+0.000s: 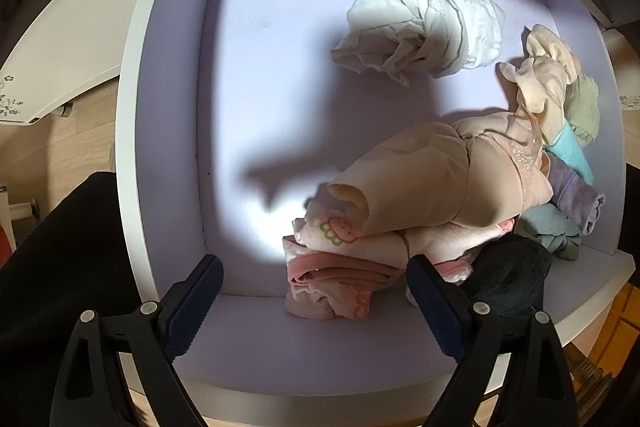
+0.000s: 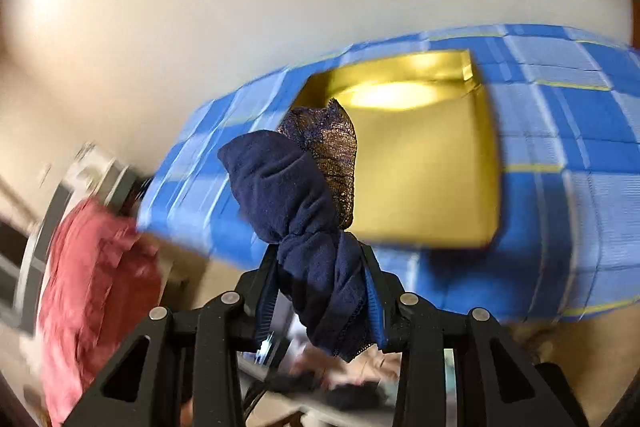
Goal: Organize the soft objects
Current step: 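Carry the navy socks into the gold box and open the right gripper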
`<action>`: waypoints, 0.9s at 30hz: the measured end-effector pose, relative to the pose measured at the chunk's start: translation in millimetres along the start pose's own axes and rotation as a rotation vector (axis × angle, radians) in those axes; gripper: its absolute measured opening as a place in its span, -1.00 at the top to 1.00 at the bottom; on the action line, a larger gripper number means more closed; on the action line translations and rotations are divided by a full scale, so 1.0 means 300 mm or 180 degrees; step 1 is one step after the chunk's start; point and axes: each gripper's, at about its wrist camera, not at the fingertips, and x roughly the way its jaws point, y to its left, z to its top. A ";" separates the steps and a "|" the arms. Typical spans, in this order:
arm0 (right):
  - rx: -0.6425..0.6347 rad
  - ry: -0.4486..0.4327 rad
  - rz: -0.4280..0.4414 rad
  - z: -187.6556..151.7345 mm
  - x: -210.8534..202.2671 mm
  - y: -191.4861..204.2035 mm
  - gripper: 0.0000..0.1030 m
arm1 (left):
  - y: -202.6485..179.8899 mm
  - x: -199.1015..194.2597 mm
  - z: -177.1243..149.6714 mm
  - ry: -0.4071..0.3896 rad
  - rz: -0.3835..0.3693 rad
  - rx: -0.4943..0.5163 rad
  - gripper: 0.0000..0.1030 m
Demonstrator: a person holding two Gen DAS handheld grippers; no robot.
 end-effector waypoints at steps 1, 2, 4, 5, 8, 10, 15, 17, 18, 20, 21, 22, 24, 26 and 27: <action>0.0110 -0.0010 -0.0047 0.028 0.021 -0.019 0.25 | -0.004 -0.001 0.003 -0.0003 -0.0006 0.0009 -0.83; 0.0231 -0.0021 -0.0085 0.060 0.046 -0.044 0.25 | -0.007 -0.001 0.005 -0.0006 -0.0010 0.0014 -0.83; 0.0443 -0.0049 -0.0146 0.125 0.094 -0.086 0.25 | -0.016 -0.005 0.008 -0.0007 -0.0031 0.0021 -0.83; 0.0541 -0.0066 -0.0164 0.154 0.114 -0.105 0.25 | -0.018 -0.006 0.010 -0.0007 -0.0044 0.0022 -0.83; 0.0762 -0.0080 -0.0283 0.241 0.179 -0.143 0.25 | -0.022 -0.008 0.015 -0.0002 -0.0077 0.0017 -0.83; 0.0746 -0.0085 -0.0435 0.272 0.209 -0.158 0.25 | -0.028 -0.016 0.022 -0.0004 -0.0110 0.0009 -0.83; 0.0779 -0.0066 -0.0717 0.350 0.285 -0.203 0.25 | -0.043 -0.037 0.026 -0.0008 -0.0161 0.0007 -0.83; 0.0752 -0.0075 -0.0819 0.370 0.297 -0.205 0.25 | -0.044 -0.041 0.029 -0.0006 -0.0165 0.0005 -0.83; 0.0720 -0.0084 -0.0880 0.386 0.307 -0.206 0.25 | -0.047 -0.044 0.031 -0.0005 -0.0168 0.0006 -0.83; 0.0662 -0.0104 -0.1003 0.406 0.323 -0.216 0.20 | -0.048 -0.048 0.035 -0.0011 -0.0179 0.0005 -0.83; 0.0620 -0.0113 -0.1099 0.418 0.331 -0.218 0.19 | -0.048 -0.048 0.036 -0.0015 -0.0187 0.0004 -0.83; 0.0584 -0.0133 -0.1194 0.423 0.338 -0.223 0.17 | -0.049 -0.051 0.038 -0.0015 -0.0191 0.0005 -0.83; 0.0566 -0.0185 -0.1323 0.431 0.337 -0.231 -0.04 | -0.047 -0.061 0.044 -0.0011 -0.0195 0.0012 -0.83; 0.0594 -0.0237 -0.1274 0.432 0.322 -0.237 -0.11 | -0.051 -0.061 0.046 -0.0003 -0.0188 0.0016 -0.83; 0.0595 -0.0253 -0.1230 0.428 0.312 -0.241 -0.14 | -0.054 -0.060 0.048 0.0001 -0.0179 0.0018 -0.83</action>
